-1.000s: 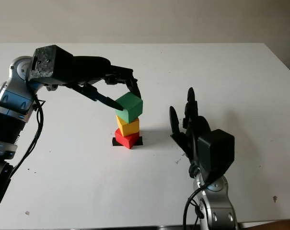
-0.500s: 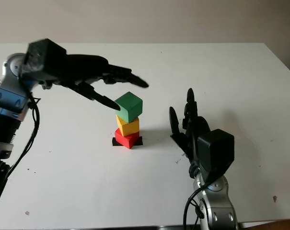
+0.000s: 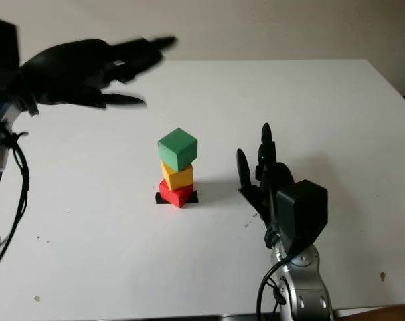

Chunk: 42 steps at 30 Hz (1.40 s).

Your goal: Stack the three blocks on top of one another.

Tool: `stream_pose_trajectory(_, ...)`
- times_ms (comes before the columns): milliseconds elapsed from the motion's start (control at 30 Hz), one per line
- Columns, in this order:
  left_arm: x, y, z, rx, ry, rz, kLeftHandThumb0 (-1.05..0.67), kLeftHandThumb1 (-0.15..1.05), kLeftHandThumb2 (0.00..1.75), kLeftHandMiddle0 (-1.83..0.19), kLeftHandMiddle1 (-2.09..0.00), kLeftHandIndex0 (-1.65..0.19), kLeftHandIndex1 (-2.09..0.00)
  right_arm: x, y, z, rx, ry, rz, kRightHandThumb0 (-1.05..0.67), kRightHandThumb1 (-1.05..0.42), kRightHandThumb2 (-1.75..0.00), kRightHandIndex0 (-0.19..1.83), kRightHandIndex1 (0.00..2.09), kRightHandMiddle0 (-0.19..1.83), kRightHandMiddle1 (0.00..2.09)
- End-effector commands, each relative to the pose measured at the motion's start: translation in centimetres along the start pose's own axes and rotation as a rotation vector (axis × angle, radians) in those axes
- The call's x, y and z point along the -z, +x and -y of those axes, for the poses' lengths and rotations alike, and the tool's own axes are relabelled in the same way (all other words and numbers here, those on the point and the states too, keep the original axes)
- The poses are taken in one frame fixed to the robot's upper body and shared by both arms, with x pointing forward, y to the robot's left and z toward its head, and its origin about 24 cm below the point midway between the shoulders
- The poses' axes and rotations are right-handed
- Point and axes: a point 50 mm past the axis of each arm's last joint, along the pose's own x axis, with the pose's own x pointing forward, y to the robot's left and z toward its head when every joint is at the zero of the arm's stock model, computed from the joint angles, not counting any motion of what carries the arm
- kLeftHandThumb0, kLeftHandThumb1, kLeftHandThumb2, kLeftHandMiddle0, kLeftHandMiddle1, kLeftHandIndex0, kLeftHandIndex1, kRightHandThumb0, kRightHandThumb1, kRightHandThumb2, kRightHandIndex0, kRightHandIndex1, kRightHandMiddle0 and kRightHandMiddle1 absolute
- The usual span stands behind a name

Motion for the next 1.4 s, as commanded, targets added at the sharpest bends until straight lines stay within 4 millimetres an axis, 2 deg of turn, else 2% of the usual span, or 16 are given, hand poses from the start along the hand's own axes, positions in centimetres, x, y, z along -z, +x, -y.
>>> stream_pose_trajectory(0, 0.4, -0.2, 0.6, -0.065, -0.097, 0.058, -0.76, 1.05, 0.48, 0.19, -0.04, 0.18, -0.04, -0.5, 0.0, 0.1, 0.001, -0.006, 0.017, -0.67, -1.05, -0.57, -0.19, 0.0, -0.19, 0.04)
stream_pose_trajectory(100, 2.0, -0.6, 1.8, -0.171, -0.238, 0.105, -0.7, 1.05, 0.56, 0.19, -0.01, 0.19, -0.01, -0.6, 0.0, 0.2, 0.0, 0.003, 0.021, -0.65, -1.05, -0.57, -0.19, 0.0, -0.19, 0.04)
stream_pose_trajectory(267, 3.9, -1.5, 3.5, -0.231, -0.3, 0.099, -0.74, 1.05, 0.66, 0.19, 0.0, 0.19, 0.0, -0.6, 0.0, 0.3, 0.0, 0.005, 0.024, -0.62, -1.05, -0.58, -0.19, 0.0, -0.19, 0.04)
stream_pose_trajectory(467, 6.8, -3.3, 6.2, -0.296, -0.391, 0.072, -0.8, 1.05, 0.62, 0.19, 0.0, 0.19, 0.0, -0.5, 0.0, 0.3, -0.001, 0.015, 0.027, -0.61, -1.05, -0.6, -0.19, 0.0, -0.19, 0.04)
stream_pose_trajectory(667, 8.2, -4.6, 8.9, -0.388, -0.439, 0.062, -0.77, 1.05, 0.63, 0.19, -0.01, 0.19, 0.0, -0.5, 0.1, 0.2, -0.003, 0.021, 0.025, -0.61, -1.05, -0.6, -0.19, 0.0, -0.19, 0.03)
stream_pose_trajectory(867, 9.3, -5.6, 10.6, -0.434, -0.458, 0.041, -0.76, 1.05, 0.65, 0.19, 0.0, 0.19, 0.0, -0.5, 0.3, 0.1, 0.002, 0.022, 0.027, -0.61, -1.05, -0.6, -0.19, 0.0, -0.19, 0.04)
stream_pose_trajectory(1100, 10.7, -6.7, 11.9, -0.467, -0.474, -0.01, -0.77, 1.05, 0.67, 0.19, 0.0, 0.19, 0.0, -0.6, 0.4, 0.2, 0.004, 0.029, 0.026, -0.63, -1.05, -0.6, -0.19, 0.0, -0.19, 0.02)
stream_pose_trajectory(1367, 11.5, -7.3, 12.5, -0.528, -0.496, -0.033, -0.78, 1.05, 0.67, 0.19, 0.0, 0.19, 0.0, -0.6, 0.4, 0.0, -0.006, 0.043, 0.031, -0.62, -1.05, -0.6, -0.19, 0.0, -0.19, 0.0)
